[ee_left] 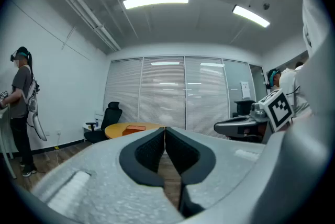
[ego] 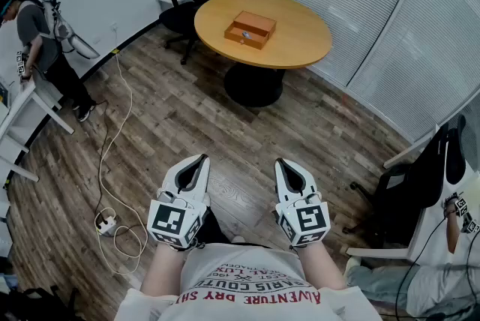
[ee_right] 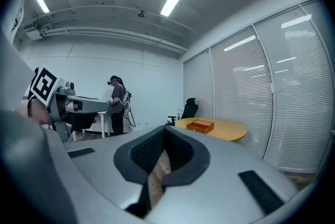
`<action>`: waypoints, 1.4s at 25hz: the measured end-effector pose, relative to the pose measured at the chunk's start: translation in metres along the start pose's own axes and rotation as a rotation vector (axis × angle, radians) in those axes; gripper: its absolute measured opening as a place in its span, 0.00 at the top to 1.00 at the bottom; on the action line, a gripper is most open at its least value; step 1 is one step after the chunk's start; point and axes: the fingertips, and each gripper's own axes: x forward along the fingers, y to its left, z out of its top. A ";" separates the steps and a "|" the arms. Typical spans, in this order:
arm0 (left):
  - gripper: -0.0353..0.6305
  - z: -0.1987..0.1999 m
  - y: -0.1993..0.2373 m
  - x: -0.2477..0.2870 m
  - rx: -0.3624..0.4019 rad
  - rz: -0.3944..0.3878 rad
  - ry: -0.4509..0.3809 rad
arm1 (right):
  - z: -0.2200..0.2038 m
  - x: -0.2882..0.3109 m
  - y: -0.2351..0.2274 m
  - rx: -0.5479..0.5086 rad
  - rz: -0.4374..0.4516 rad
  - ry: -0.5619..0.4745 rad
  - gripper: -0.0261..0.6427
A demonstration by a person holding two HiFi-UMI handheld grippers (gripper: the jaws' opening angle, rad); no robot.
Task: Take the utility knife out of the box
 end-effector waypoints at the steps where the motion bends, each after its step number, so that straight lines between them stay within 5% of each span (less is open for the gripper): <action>1: 0.93 -0.001 0.000 -0.001 0.000 -0.001 0.004 | -0.001 0.000 0.001 0.001 0.000 0.002 0.95; 19: 0.93 -0.016 0.010 -0.003 0.013 0.007 0.077 | -0.012 0.016 0.012 -0.006 0.021 0.013 0.95; 23: 0.93 -0.016 0.018 0.006 0.002 0.011 0.081 | -0.009 0.031 0.009 0.061 0.052 0.012 0.95; 35: 0.93 -0.016 0.092 0.066 -0.034 -0.003 0.091 | -0.010 0.123 -0.010 0.122 0.020 0.075 0.95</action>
